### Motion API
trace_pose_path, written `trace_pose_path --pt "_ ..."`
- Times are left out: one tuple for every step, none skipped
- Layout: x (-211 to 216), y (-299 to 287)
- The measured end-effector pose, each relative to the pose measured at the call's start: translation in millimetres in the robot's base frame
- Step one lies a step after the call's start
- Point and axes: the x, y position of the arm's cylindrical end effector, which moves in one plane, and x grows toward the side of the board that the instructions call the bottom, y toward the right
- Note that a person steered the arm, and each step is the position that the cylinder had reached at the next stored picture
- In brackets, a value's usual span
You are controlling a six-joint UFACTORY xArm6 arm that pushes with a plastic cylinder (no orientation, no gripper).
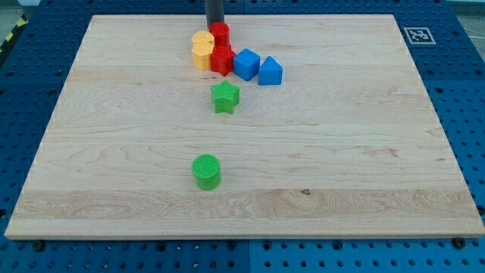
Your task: Push the yellow blocks to the top
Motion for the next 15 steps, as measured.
trace_pose_path --pt "0.0 -11.5" --pt "-0.1 -35.7" --pt "-0.3 -65.4" --pt "6.7 -78.8" --pt "41.6 -76.8" --pt "87.0 -59.8" --pt "131.2 -38.6" --pt "164.3 -33.8" --pt "185.3 -33.8" --pt "180.9 -33.8" --pt "150.0 -33.0" --pt "123.0 -29.1" --pt "100.4 -22.1" --pt "90.6 -8.0" --pt "76.8 -0.6"
